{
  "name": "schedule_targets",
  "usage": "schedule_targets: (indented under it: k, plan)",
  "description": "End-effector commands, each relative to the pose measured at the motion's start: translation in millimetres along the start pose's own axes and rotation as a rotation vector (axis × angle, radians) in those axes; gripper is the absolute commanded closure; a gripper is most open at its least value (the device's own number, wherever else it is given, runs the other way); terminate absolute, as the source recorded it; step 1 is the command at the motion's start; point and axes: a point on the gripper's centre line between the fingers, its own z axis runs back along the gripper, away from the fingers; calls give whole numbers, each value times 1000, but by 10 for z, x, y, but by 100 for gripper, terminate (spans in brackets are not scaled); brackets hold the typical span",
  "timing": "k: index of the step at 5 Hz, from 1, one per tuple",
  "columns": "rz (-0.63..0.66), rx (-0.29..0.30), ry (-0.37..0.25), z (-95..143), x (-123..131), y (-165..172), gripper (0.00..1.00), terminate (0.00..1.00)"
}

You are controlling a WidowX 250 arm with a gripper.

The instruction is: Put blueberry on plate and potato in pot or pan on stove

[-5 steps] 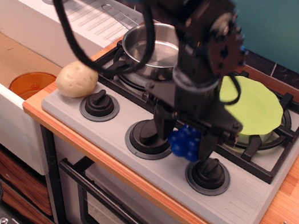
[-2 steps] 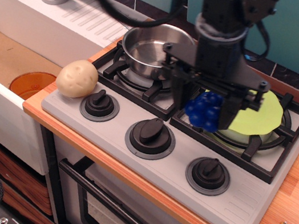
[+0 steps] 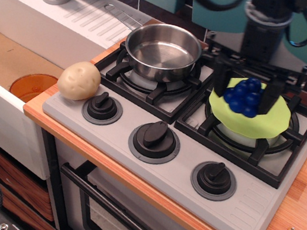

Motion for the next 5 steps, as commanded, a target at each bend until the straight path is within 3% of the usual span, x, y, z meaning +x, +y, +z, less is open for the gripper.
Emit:
schedule_targets:
  k: [1,2,3,5]
  plan:
    - [-17,-33,-54,37,543,-51,100,0]
    - [-22,-40,-45,-31,578,-29,100,0]
    - [-7,-16,-26,-23,512,-47,0,0]
    - [-6,-13,15,143,287,-12,0,0]
